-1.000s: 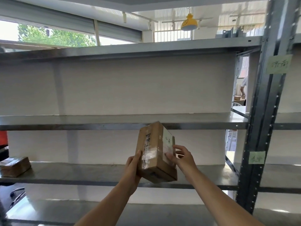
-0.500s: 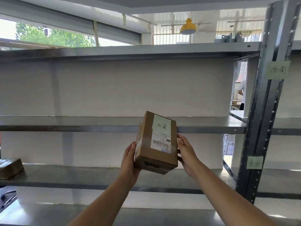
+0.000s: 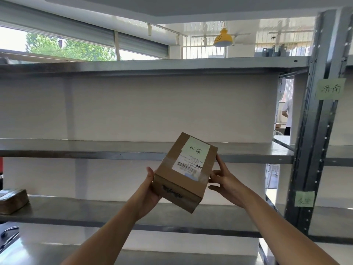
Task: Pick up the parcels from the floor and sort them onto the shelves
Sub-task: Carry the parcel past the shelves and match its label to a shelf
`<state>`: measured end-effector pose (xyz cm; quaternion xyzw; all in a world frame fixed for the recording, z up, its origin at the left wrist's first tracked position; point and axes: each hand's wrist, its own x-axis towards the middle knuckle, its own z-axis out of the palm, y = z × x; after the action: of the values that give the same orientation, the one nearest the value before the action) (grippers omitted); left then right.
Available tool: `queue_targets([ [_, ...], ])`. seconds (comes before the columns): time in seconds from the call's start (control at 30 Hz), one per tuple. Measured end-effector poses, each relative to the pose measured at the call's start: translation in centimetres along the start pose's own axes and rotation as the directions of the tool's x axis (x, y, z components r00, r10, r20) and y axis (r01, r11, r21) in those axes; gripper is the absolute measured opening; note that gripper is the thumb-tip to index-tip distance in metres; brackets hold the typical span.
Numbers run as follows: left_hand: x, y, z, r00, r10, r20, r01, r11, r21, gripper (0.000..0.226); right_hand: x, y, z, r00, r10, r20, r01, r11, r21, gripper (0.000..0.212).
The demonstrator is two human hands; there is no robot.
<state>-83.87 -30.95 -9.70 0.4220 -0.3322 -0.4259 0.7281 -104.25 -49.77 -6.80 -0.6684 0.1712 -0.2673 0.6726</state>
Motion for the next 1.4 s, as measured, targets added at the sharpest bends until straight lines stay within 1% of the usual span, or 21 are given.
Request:
queue_targets([
  [0.1,-0.3,1.0,-0.3,0.998,0.003,0.057,-0.003,1.000,-0.011,0.099,0.3,0.1,-0.7,0.999,-0.035,0.011,0.035,0.999,0.012,0.091],
  [0.17,-0.2,1.4,-0.5,0.992,-0.025,0.120,0.029,0.999,-0.026,0.108,0.8,0.4,-1.2,0.998,-0.044,0.045,0.043,0.999,0.029,0.103],
  [0.23,0.0,1.7,-0.7,0.983,-0.058,0.173,0.067,0.997,-0.049,0.108,1.3,0.6,-1.4,0.997,-0.050,0.062,0.045,0.996,0.079,0.114],
  [0.33,0.2,1.9,-0.9,0.966,-0.076,0.247,0.079,0.997,-0.003,0.088,1.9,0.8,-1.5,0.996,-0.086,0.036,0.077,0.976,0.206,0.121],
  [0.4,0.4,1.8,-0.7,0.962,-0.089,0.258,0.074,0.995,0.065,0.092,2.2,0.8,-1.6,0.995,-0.102,0.004,0.098,0.970,0.225,0.121],
  [0.47,0.9,1.5,-0.8,0.978,-0.068,0.199,0.058,0.997,0.055,0.103,2.2,0.5,-1.5,0.992,-0.119,-0.050,0.127,0.968,0.217,0.113],
  [0.53,1.8,1.3,-1.0,0.995,-0.007,0.104,0.011,0.999,-0.039,0.114,1.9,0.2,-1.4,0.984,-0.118,-0.136,0.146,0.966,0.214,0.085],
  [0.57,2.2,1.2,-1.1,0.999,0.014,0.043,-0.011,0.997,-0.082,0.115,1.6,0.1,-1.3,0.980,-0.110,-0.163,0.147,0.962,0.229,0.069],
  [0.6,2.4,1.1,-1.1,0.999,0.035,-0.014,-0.036,0.994,-0.102,0.110,1.5,0.2,-1.3,0.979,-0.106,-0.172,0.147,0.958,0.245,0.059],
  [0.63,2.6,1.1,-1.0,0.996,0.058,-0.063,-0.064,0.993,-0.101,0.098,1.4,0.3,-1.4,0.979,-0.104,-0.176,0.148,0.955,0.258,0.057],
  [0.7,2.7,1.2,-0.4,0.985,0.095,-0.142,-0.102,0.994,-0.042,0.062,1.1,0.5,-1.2,0.975,-0.095,-0.199,0.150,0.947,0.285,0.059],
  [0.73,2.7,1.2,0.0,0.981,0.099,-0.168,-0.104,0.994,-0.021,0.053,1.0,0.5,-1.1,0.974,-0.089,-0.209,0.151,0.942,0.300,0.057],
  [0.77,2.5,1.2,0.3,0.977,0.099,-0.187,-0.105,0.994,-0.019,0.055,0.9,0.5,-0.9,0.974,-0.083,-0.212,0.147,0.942,0.302,0.052],
  [0.83,2.4,1.0,0.8,0.976,0.105,-0.191,-0.114,0.993,-0.036,0.071,0.8,0.4,-0.7,0.983,-0.062,-0.173,0.112,0.949,0.296,0.039],
  [0.9,2.3,1.0,1.1,0.982,0.110,-0.154,-0.125,0.988,-0.089,0.079,0.5,0.4,-0.6,0.994,-0.023,-0.105,0.058,0.937,0.346,0.037],
  [1.0,2.1,1.2,1.1,0.991,0.085,-0.108,-0.109,0.965,-0.239,0.087,0.1,0.6,-0.8,0.999,-0.003,-0.042,0.021,0.902,0.432,0.037],
  [1.07,1.8,1.4,1.2,0.995,0.063,-0.074,-0.084,0.938,-0.336,0.092,0.0,0.6,-0.5,1.000,0.002,-0.022,0.008,0.895,0.445,0.041],
  [1.17,1.7,1.4,2.0,0.994,0.100,-0.041,-0.108,0.921,-0.373,0.092,-0.3,0.2,0.6,1.000,0.023,-0.003,-0.019,0.909,0.415,0.035],
  [1.23,1.5,1.6,2.8,0.988,0.117,-0.099,-0.147,0.906,-0.397,0.085,-0.4,0.2,1.2,0.998,0.034,0.045,-0.049,0.925,0.377,0.046],
  [1.3,1.6,1.8,3.0,0.974,0.101,-0.203,-0.178,0.896,-0.408,0.078,-0.3,0.5,1.8,0.995,0.055,0.078,-0.079,0.928,0.363,0.055],
  [1.4,1.7,2.5,2.9,0.936,0.108,-0.335,-0.233,0.904,-0.358,0.060,0.0,0.6,2.5,0.995,0.070,0.077,-0.092,0.936,0.340,0.056],
])
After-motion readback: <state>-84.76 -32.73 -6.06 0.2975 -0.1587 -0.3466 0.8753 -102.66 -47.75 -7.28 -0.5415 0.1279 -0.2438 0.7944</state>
